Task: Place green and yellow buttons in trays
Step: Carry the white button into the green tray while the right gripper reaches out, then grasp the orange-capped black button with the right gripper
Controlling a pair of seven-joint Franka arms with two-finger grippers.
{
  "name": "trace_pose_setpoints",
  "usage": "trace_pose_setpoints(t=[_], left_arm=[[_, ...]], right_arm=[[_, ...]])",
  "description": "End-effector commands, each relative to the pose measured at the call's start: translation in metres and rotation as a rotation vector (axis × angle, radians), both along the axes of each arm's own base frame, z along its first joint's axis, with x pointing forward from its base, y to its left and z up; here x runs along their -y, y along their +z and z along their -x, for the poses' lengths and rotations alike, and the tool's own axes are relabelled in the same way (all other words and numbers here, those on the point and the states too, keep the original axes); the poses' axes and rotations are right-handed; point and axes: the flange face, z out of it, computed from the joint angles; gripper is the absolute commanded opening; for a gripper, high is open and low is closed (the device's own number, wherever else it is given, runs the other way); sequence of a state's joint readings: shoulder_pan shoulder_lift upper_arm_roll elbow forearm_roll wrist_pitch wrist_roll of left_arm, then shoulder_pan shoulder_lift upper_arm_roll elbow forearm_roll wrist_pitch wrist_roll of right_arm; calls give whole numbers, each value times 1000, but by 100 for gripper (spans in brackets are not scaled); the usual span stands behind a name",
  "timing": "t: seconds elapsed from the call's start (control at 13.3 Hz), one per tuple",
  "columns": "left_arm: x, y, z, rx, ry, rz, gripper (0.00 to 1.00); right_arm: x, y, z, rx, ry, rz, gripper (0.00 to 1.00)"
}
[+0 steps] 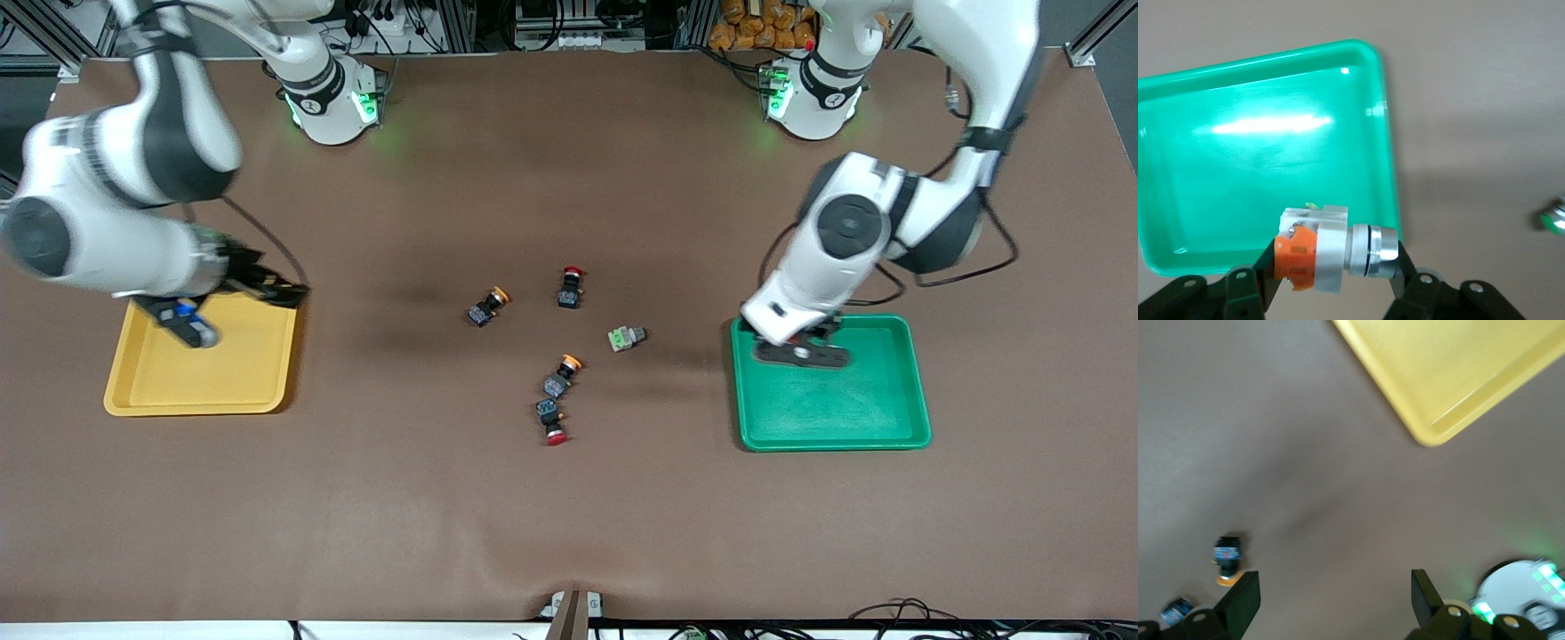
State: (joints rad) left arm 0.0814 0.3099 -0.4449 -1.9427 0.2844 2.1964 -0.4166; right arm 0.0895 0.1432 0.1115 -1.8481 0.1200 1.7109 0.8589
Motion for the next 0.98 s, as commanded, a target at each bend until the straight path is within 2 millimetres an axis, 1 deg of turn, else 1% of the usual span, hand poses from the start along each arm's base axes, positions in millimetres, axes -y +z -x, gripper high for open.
trace_pose_setpoints(t=[0.0, 0.08, 0.15, 0.3, 0.38, 0.53, 0.6, 0.68, 0.75, 0.83, 0.9], left_arm=[[-47, -1, -11, -4, 75, -2, 0], [-58, 1, -16, 0, 96, 1, 0], [-74, 2, -21, 4, 119, 2, 0], [-109, -5, -28, -6, 175, 4, 0], [-123, -12, -30, -16, 196, 5, 0], [-151, -15, -31, -21, 238, 1, 0], [-159, -16, -31, -24, 252, 1, 0], [-164, -18, -32, -25, 261, 3, 0], [-171, -22, -33, -28, 271, 7, 0], [-172, -23, -36, -13, 271, 13, 0], [-172, -27, -37, -4, 267, 19, 0]], right_arm=[[-68, -23, 30, 41, -41, 55, 100], [-85, -35, 38, 46, -27, 58, 100], [-96, -44, 44, 57, -24, 61, 100], [-118, -56, 50, 74, -48, 70, 100], [-135, -66, 54, 84, -54, 88, 100], [-178, -94, 65, 130, -59, 131, 100], [-192, -107, 67, 163, -60, 145, 100], [-201, -118, 69, 189, -30, 162, 100], [-203, -118, 64, 220, -22, 156, 100], [-200, -112, 55, 254, -37, 133, 100], [-199, -111, 49, 275, -36, 117, 100]])
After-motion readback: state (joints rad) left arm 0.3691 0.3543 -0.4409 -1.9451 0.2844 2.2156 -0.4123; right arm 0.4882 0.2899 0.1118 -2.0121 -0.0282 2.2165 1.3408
